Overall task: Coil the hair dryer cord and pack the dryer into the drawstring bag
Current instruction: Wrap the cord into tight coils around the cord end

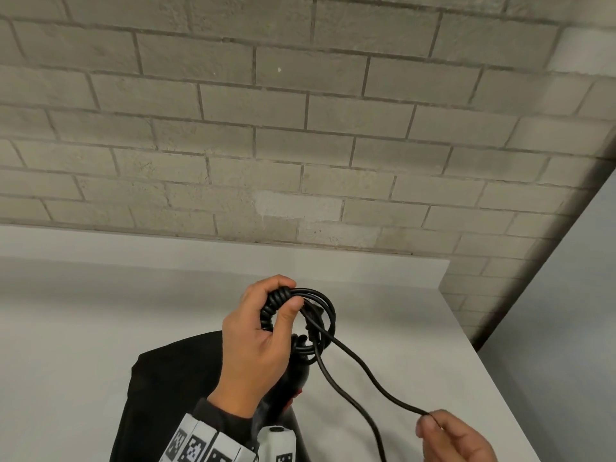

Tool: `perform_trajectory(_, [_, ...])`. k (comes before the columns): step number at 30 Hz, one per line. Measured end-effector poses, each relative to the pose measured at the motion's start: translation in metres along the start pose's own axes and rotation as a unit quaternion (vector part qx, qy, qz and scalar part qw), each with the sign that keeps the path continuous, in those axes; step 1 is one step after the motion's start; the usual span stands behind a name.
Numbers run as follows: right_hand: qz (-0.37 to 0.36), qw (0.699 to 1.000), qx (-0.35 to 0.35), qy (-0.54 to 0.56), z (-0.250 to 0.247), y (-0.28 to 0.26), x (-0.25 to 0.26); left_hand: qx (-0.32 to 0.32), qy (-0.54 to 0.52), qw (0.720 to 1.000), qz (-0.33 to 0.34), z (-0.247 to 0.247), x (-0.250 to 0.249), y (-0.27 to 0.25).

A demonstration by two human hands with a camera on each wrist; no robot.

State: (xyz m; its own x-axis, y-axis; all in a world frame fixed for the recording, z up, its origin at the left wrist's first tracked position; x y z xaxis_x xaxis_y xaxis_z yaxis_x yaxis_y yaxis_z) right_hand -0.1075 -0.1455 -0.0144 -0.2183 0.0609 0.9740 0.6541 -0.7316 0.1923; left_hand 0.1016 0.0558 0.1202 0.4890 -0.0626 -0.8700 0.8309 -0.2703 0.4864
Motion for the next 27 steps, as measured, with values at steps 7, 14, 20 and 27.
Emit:
perform_trajectory(7, [-0.189,0.949,-0.081,-0.237,0.013,0.000,0.044,-0.016,-0.008,1.000,0.000,0.002,-0.005,-0.002])
perform_trajectory(14, [-0.227,0.958,0.032,-0.173,0.114,-0.011,0.078,-0.021,0.004,1.000,0.008,0.008,-0.005,-0.006])
perform_trajectory(20, [-0.117,0.977,0.140,-0.112,0.154,-0.008,0.057,-0.023,0.014,1.000,0.012,0.007,-0.007,-0.007])
perform_trajectory(27, [-0.098,0.981,0.168,-0.031,0.132,-0.014,0.081,-0.018,-0.002,1.000,0.009,-0.003,-0.006,-0.005])
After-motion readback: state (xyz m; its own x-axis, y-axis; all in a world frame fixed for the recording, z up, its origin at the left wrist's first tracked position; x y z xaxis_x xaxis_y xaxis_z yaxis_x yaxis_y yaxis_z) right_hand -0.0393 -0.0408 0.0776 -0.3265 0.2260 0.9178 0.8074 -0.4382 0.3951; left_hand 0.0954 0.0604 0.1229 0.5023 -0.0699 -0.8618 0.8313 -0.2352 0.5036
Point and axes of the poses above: each hand's wrist, its own y-axis towards the middle knuckle, its own z-axis out of the palm, x = y × z, the point moved 9 cm from there along y, towards the middle knuckle, and after that the axes turned 13 degrees about -z, right-handed, at the moved point
